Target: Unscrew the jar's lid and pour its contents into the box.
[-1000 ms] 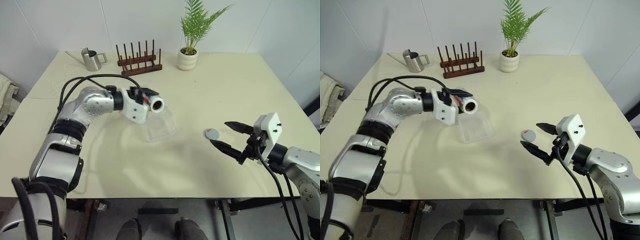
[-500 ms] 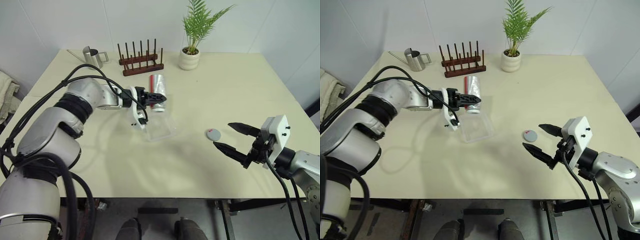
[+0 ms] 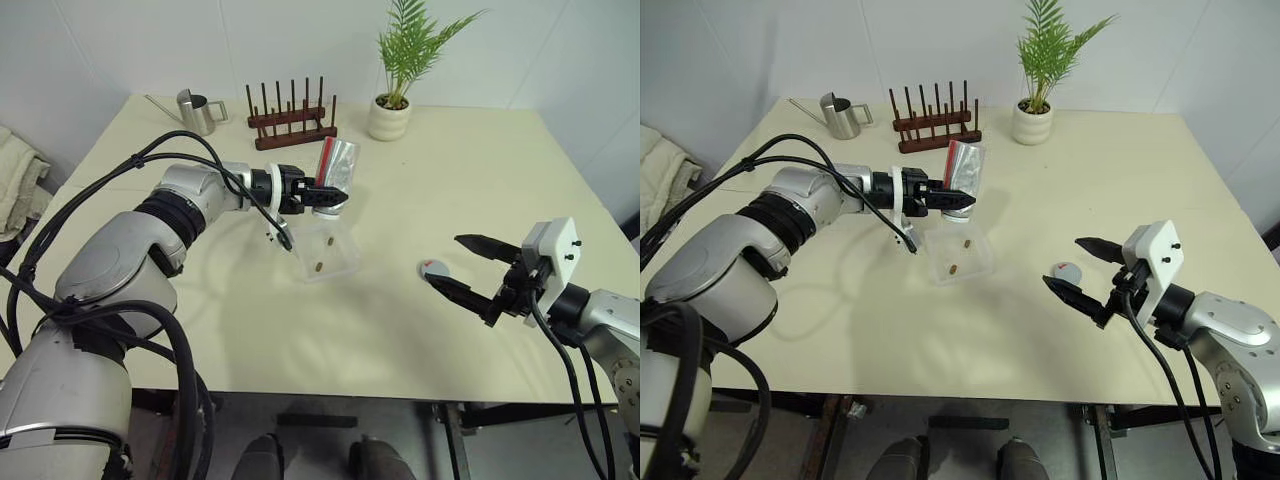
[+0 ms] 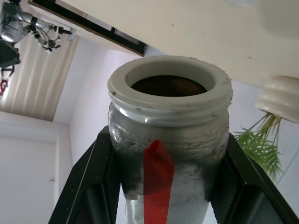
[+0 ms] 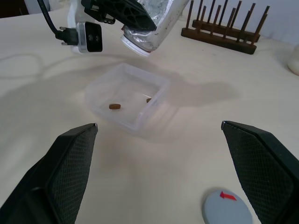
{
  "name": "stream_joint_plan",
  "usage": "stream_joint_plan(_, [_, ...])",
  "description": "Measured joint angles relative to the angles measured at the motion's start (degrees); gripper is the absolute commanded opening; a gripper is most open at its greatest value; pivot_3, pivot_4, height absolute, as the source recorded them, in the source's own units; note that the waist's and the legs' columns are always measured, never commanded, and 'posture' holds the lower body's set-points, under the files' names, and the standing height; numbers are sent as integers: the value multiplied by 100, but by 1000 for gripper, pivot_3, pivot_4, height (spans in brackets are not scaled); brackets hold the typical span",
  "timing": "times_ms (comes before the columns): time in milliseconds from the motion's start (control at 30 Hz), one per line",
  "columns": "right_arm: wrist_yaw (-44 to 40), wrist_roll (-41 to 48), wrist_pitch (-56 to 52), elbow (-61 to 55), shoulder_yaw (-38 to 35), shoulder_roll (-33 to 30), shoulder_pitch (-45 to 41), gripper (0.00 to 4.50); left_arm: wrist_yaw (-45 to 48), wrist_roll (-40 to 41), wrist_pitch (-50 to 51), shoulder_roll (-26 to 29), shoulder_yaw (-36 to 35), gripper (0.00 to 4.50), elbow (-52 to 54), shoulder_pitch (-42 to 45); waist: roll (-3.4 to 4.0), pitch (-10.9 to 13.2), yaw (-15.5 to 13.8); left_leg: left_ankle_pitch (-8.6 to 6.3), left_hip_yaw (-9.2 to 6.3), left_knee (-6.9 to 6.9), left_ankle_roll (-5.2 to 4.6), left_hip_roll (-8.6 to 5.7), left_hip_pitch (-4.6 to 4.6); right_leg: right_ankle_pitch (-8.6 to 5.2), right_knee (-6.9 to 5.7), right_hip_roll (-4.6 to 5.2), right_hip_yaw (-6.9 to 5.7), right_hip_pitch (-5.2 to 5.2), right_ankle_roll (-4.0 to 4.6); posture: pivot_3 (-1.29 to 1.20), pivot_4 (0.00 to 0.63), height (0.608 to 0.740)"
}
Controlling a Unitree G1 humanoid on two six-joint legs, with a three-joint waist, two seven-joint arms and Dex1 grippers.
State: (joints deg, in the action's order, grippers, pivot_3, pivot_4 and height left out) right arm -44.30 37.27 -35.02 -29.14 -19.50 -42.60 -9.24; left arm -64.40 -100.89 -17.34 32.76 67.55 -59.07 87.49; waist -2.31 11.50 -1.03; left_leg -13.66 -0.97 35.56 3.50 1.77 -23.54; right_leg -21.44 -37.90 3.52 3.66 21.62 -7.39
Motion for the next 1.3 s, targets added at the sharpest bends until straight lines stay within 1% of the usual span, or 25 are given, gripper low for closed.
stream_joint_plan(67, [0, 0, 0, 8, 49, 0, -72, 4470, -17, 78, -63, -9, -1, 2041, -1, 0, 0, 0, -20, 1, 0, 4, 2, 0, 0, 0, -4, 0, 0, 0, 0, 0, 150, 740])
stream_joint_plan(133, [-3, 0, 0, 9, 50, 0, -91, 4470, 21, 348, -364, -6, -100, 2041, -30, -2, 0, 0, -37, 7, 0, 7, 12, 0, -1, 0, -5, 0, 0, 0, 0, 0, 150, 740])
stream_joint_plan(200, [-54, 1, 0, 11, 50, -16, -89, 4470, 225, 1020, -1085, 53, -491, 2041, -94, -11, 0, 0, -37, 12, 2, 8, 21, 0, -3, 0, -5, 4, 0, 0, 0, 0, 150, 740])
stream_joint_plan(300, [-161, 19, 2, 25, 49, -130, -92, 4470, 1328, 2416, -2117, 165, -1447, 2041, -459, -64, 0, 0, -24, 13, 8, 8, 23, 1, 1, 0, -6, 3, 0, 0, 0, 0, 150, 740])
stream_joint_plan(367, [-226, 45, 5, 61, 49, -165, -99, 4470, 2065, 3171, -2555, 250, -1990, 2041, -542, -192, 1, -1, -27, 14, 8, 9, 25, 2, 4, 0, -8, 3, 0, -2, 0, 0, 150, 740])
stream_joint_plan(433, [-293, 47, 9, 176, 77, -183, -194, 4470, 3005, 4094, -2916, 225, -2620, 2041, -660, -479, 3, -1, -31, 14, 10, 21, 26, 1, 3, 0, -12, 4, -1, -4, 0, 0, 150, 740])
stream_joint_plan(467, [-332, 43, 9, 295, 123, -197, -341, 4470, 3746, 4818, -3031, 178, -3117, 2041, -725, -777, 4, -2, -20, 14, 15, 30, 25, 2, 5, 0, -17, 4, 1, -5, 1, 0, 150, 740])
stream_joint_plan(500, [-359, 42, 14, 376, 138, -207, -437, 4470, 4255, 5311, -3055, 125, -3425, 2041, -758, -992, 4, -2, -10, 13, 15, 41, 24, 3, 3, 1, -27, 4, 1, -4, 1, 0, 150, 740])
stream_joint_plan(567, [-427, 30, 26, 525, 206, -240, -617, 4470, 5357, 6389, -2933, -16, -4140, 2041, -737, -1453, 4, -2, -4, 13, 14, 51, 24, 4, 5, 1, -40, 4, 1, -5, 2, 0, 150, 740])
stream_joint_plan(600, [-475, 8, 41, 599, 259, -247, -690, 4470, 5928, 7003, -2706, -147, -4533, 2041, -686, -1669, 2, -1, -11, 13, 10, 59, 23, 5, 4, 1, -53, 2, -1, -4, 2, 0, 150, 740])
stream_joint_plan(667, [-571, -34, 91, 752, 388, -258, -840, 4470, 7385, 8646, -1795, -550, -5534, 2041, -215, -2183, 4, -1, -7, 15, 11, 65, 23, 5, 5, 1, -68, 3, -1, -4, 3, 0, 150, 740])
stream_joint_plan(733, [-671, -70, 145, 907, 553, -258, -1034, 4470, 8435, 9944, -745, -815, -6256, 2041, 495, -2658, 4, -1, 3, 16, 3, 72, 20, 6, 4, 1, -74, 2, -2, -5, 3, 0, 150, 740])
stream_joint_plan(767, [-730, -88, 172, 972, 597, -258, -1095, 4470, 8803, 10472, -120, -889, -6556, 2041, 882, -2890, 4, -1, 20, 15, -1, 75, 18, 6, 5, 1, -78, 1, -2, -5, 3, 0, 150, 740])
stream_joint_plan(800, [-764, -108, 213, 1038, 615, -258, -1119, 4470, 8999, 10777, 306, -907, -6731, 2041, 1123, -3046, 3, -1, 34, 13, -5, 77, 14, 6, 5, 1, -82, 0, -3, -5, 3, 0, 150, 740])
stream_joint_plan(967, [-1000, -201, 342, 1390, 824, -254, -1316, 4470, 9309, 11777, 2086, -936, -7399, 2041, 2271, -3598, 4, -1, 137, 2, -9, 96, -5, 6, 7, 1, -99, 2, -3, -7, 3, 0, 150, 740])
stream_joint_plan(1067, [-1190, -197, 425, 1547, 827, -250, -1390, 4470, 9379, 11998, 2765, -908, -7594, 2041, 2562, -3798, 4, -2, 142, 3, -10, 98, -7, 6, 20, 2, -103, 1, -2, -19, 4, 0, 150, 740])
stream_joint_plan(1200, [-1448, -206, 571, 1685, 835, -250, -1384, 4470, 9408, 11995, 3211, -859, -7662, 2041, 2562, -4001, 3, -1, 131, 4, -12, 99, -8, 6, 22, 4, -104, 1, -3, -21, 6, 0, 150, 740])
stream_joint_plan(1300, [-1499, -268, 630, 1807, 855, -250, -1383, 4470, 9475, 11763, 3124, -644, -7596, 2041, 2491, -4069, 4, -2, 147, 4, -10, 97, -8, 6, 23, 4, -103, 1, -2, -20, 7, 0, 150, 740])
